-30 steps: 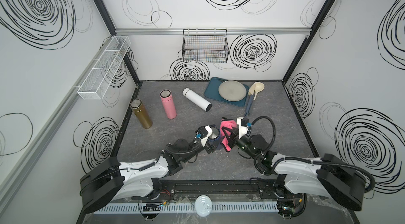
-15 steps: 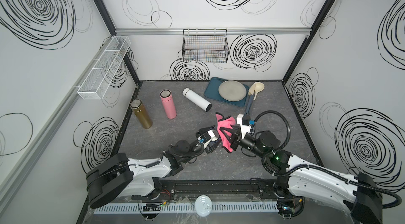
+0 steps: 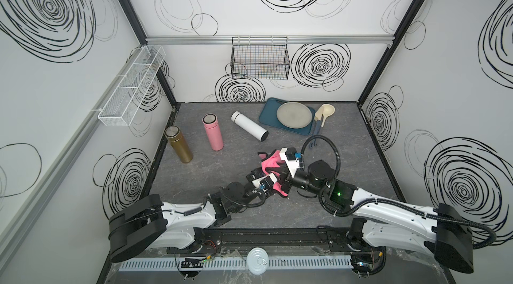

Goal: Wipe the surface of the thermos
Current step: Wipe the dirt from the surface of the thermos.

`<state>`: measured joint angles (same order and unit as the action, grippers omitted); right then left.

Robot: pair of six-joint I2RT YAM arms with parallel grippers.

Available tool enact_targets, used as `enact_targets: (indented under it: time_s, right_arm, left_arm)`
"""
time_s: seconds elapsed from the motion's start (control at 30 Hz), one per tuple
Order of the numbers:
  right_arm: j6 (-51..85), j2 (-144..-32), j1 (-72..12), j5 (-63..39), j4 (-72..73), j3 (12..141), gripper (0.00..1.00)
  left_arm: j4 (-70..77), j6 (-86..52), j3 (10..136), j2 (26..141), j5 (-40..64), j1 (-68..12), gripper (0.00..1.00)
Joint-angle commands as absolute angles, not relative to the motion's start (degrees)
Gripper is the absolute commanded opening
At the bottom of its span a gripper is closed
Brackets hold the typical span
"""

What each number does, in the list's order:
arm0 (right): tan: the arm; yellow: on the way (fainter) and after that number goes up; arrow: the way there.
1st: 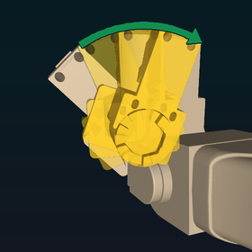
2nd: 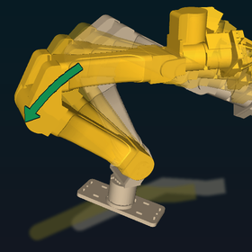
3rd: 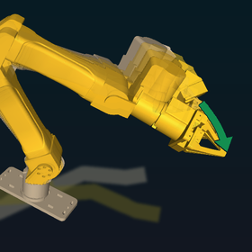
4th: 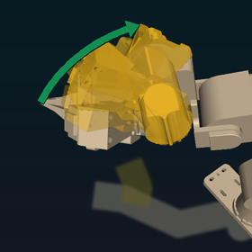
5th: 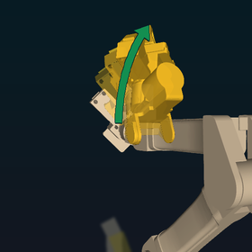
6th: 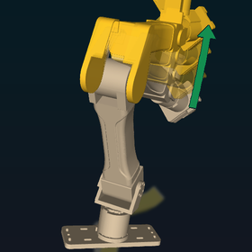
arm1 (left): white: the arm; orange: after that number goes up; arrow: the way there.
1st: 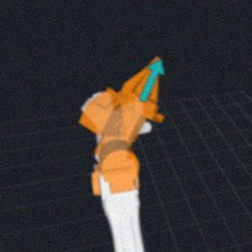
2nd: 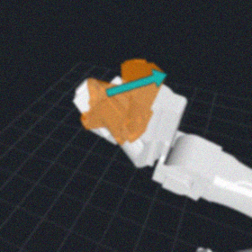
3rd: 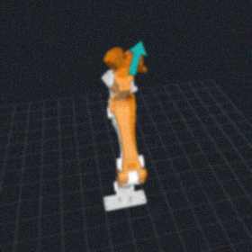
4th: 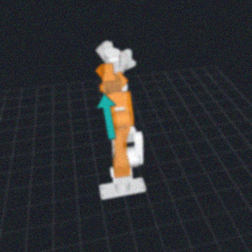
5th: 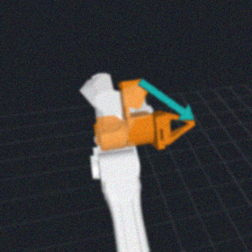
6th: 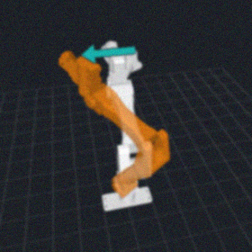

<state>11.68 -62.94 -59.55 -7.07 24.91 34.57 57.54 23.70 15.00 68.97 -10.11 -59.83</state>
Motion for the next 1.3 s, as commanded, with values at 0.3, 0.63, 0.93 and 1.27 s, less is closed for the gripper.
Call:
enact_targets:
  time_s: [0.3,0.63,0.93,1.27]
  right_arm:
    - [5.2,-65.6,-59.4,-12.1,15.5,35.2,0.00]
    - [4.8,-66.3,-58.0,-19.6,12.2,37.2,0.00]
    - [6.3,-70.2,-58.8,-21.5,13.6,39.5,0.00]
    - [6.7,-72.9,-58.2,-15.9,13.5,39.1,0.00]
  left_arm:
    - [69.9,17.6,14.2,58.9,-12.1,-57.0,0.00]
    - [66.0,20.9,14.2,55.2,-5.7,-59.0,0.00]
    - [57.7,26.4,22.6,57.2,-2.9,-54.5,0.00]
    - [58.3,22.3,22.0,53.4,5.0,-50.5,0.00]
